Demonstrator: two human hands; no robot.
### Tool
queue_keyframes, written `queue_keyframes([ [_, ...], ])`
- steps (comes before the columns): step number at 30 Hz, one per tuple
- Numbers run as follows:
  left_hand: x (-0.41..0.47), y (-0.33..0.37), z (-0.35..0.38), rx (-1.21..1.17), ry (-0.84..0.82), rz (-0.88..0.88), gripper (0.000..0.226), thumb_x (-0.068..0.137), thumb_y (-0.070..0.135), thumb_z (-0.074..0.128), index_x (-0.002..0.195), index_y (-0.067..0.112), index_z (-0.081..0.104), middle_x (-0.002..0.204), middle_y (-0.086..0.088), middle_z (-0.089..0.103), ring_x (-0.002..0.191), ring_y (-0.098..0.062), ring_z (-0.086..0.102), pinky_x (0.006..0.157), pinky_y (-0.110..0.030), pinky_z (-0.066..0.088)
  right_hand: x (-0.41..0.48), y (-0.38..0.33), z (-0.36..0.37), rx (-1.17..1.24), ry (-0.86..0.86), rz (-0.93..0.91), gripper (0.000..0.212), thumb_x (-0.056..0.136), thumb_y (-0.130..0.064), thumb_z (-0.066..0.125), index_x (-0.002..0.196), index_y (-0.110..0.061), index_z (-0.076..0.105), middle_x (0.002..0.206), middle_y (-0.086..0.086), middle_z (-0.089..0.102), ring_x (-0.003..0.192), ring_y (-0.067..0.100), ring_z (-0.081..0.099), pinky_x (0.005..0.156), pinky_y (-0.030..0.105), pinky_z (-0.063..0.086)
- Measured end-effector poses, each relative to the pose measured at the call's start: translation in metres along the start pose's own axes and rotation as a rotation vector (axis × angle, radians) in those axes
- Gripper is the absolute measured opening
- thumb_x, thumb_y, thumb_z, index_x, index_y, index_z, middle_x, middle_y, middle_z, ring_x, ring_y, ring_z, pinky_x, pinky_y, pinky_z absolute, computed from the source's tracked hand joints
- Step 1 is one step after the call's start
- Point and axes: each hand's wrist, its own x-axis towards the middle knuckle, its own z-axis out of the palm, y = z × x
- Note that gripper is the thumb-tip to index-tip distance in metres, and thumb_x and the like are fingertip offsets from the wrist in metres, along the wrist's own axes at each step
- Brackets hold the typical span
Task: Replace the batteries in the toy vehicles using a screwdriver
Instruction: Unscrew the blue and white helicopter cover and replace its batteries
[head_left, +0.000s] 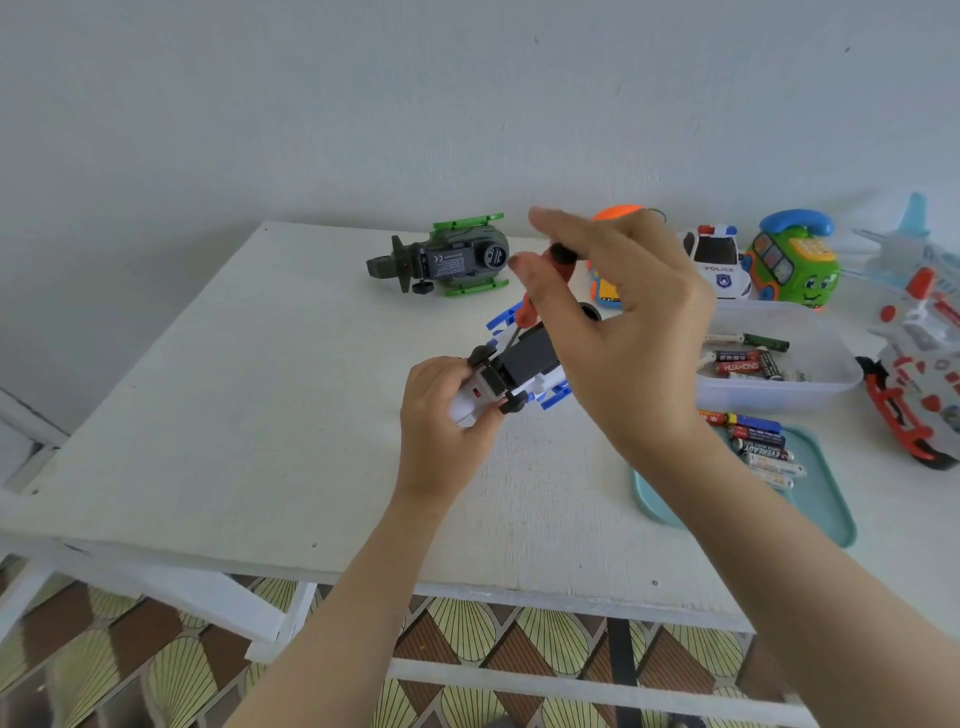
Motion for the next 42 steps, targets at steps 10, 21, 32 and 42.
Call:
queue_keyframes([
  [10, 0.000, -0.001, 0.000, -0.002, 0.013, 0.020, 0.033, 0.076, 0.029, 0.069, 0.089, -0.001, 0.065, 0.090, -0.008, 0.065, 0.090, -0.017, 0.051, 0.082, -0.010, 0.039, -0.002, -0.002, 0.005, 0.049, 0.005, -0.030, 0.022, 0.082, -0.015, 0.074, 0.100, -0.004, 0.073, 0.085, 0.013, 0.065, 0.083, -0.001, 0.053, 0.081, 0.010, 0.038],
  [21, 0.000, -0.002, 0.001, -0.009, 0.009, 0.006, 0.027, 0.073, 0.022, 0.073, 0.085, 0.000, 0.063, 0.088, -0.007, 0.064, 0.088, -0.020, 0.053, 0.079, -0.015, 0.042, -0.005, -0.005, 0.008, 0.044, -0.048, -0.082, 0.018, 0.085, -0.015, 0.070, 0.099, -0.003, 0.073, 0.098, 0.015, 0.065, 0.092, 0.019, 0.061, 0.088, 0.018, 0.042],
  [32, 0.000, -0.002, 0.001, -0.014, 0.003, -0.011, 0.025, 0.072, 0.020, 0.072, 0.084, 0.000, 0.063, 0.088, -0.006, 0.063, 0.089, -0.015, 0.050, 0.081, -0.009, 0.037, -0.007, -0.003, 0.010, -0.013, -0.140, -0.092, 0.031, 0.094, -0.010, 0.046, 0.117, 0.001, 0.064, 0.129, 0.024, 0.056, 0.123, 0.033, 0.052, 0.104, 0.037, 0.041],
  [42, 0.000, -0.001, 0.001, 0.014, -0.003, -0.009, 0.026, 0.069, 0.009, 0.079, 0.088, -0.001, 0.065, 0.090, -0.007, 0.064, 0.091, -0.017, 0.052, 0.082, -0.009, 0.038, -0.004, -0.001, 0.008, 0.019, -0.063, -0.074, 0.023, 0.091, -0.003, 0.053, 0.110, 0.002, 0.065, 0.086, 0.008, 0.069, 0.089, 0.027, 0.066, 0.092, 0.028, 0.046],
])
